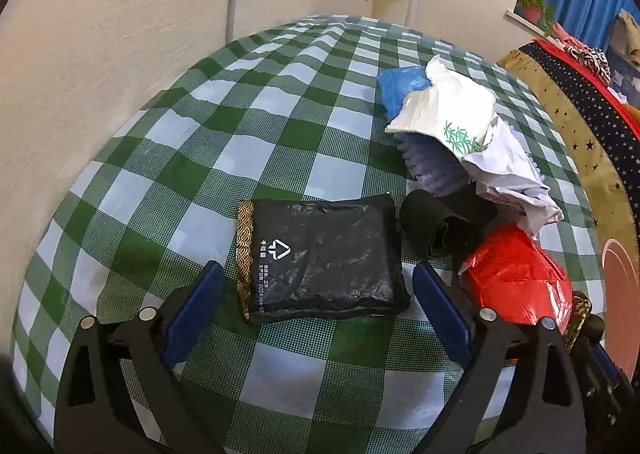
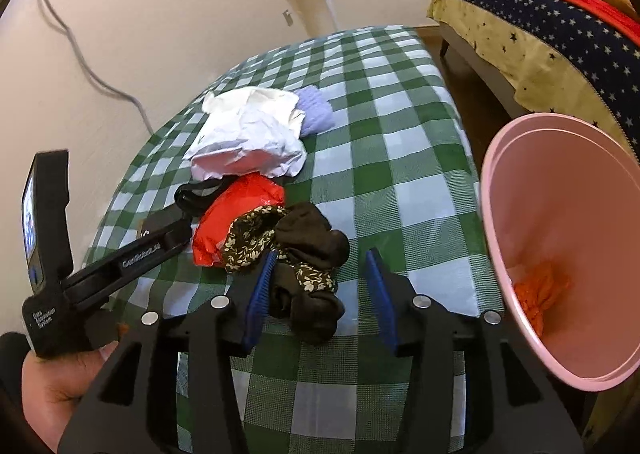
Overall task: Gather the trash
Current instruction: 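Grasp the black pouch with the left tool while the right tool grasps the dark leopard-print cloth, then lift the black pouch and dark cloth toward the pink bin with both tools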
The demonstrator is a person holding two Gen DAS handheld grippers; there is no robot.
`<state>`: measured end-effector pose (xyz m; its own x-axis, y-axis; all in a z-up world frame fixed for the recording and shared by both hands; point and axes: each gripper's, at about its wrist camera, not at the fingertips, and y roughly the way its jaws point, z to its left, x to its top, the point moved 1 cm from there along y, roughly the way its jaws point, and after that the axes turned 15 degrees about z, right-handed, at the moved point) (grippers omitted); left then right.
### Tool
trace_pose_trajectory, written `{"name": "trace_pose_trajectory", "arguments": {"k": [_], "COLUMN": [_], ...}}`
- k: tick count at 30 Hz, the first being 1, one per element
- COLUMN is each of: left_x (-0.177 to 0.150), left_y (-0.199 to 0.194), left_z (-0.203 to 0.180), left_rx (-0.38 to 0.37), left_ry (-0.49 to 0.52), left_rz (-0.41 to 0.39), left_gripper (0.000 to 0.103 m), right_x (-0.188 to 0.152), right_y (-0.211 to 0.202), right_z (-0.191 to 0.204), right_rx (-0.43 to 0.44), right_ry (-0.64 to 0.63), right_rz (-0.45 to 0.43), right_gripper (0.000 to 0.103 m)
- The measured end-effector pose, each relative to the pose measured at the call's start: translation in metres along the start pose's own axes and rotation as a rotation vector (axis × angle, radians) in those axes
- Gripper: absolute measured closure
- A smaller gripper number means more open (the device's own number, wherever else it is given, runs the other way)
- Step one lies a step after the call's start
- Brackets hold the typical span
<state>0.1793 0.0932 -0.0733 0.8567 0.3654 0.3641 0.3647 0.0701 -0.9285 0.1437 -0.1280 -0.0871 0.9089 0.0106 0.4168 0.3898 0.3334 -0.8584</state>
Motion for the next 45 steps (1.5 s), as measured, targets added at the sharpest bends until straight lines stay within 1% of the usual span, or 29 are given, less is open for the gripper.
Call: {"name": "trace_pose_trajectory", "arguments": {"k": [4,6,7,8,11,16,22,29,45], "left_x": [0.001,0.000,0.000,-0.001,-0.001,-0.005,-0.012,-0.023,-0.045], "left_y": [0.001,0.000,-0.001,-0.001,-0.003,-0.008,-0.020,-0.043,-0.078], "left_z": [-0.004,-0.004,-0.004,-0.004,-0.001,0.004,0.008,0.002,-0.018], "left_rx": [0.026,0.035,0.044,0.051,0.041,0.022,0.010,-0.019,-0.084], "left_ry": [0.009,0.004,0.002,0.005,0.005,-0.007,-0.015,0.016,0.095], "left_rz": [0.007,0.002,-0.002,-0.005,-0.018,-0.043,-0.093,-0.180,-0.278], "left_gripper": [0.012,0.017,0.022,0.025,0.031,0.036,0.036,0.036,0.036], "right_x": [-0.002,-0.003,-0.003,-0.004,-0.005,-0.005,-0.007,-0.008,-0.016], "right_y": [0.004,0.006,0.006,0.005,0.002,-0.006,-0.021,-0.042,-0.080], "right_z": [0.004,0.008,0.009,0.011,0.012,0.008,0.001,-0.007,-0.013], "right_rx": [0.006,0.019,0.021,0.016,0.017,0.012,-0.005,-0.040,-0.088], "right_ry": [-0.023,-0.043,-0.050,-0.058,-0.067,-0.048,-0.017,0.013,0.032], "right_rz": [0.019,0.030,0.031,0.028,0.017,-0.008,-0.050,-0.118,-0.211], "right_gripper": [0.057,0.064,0.069,0.071,0.076,0.077,0.077,0.077,0.077]}}
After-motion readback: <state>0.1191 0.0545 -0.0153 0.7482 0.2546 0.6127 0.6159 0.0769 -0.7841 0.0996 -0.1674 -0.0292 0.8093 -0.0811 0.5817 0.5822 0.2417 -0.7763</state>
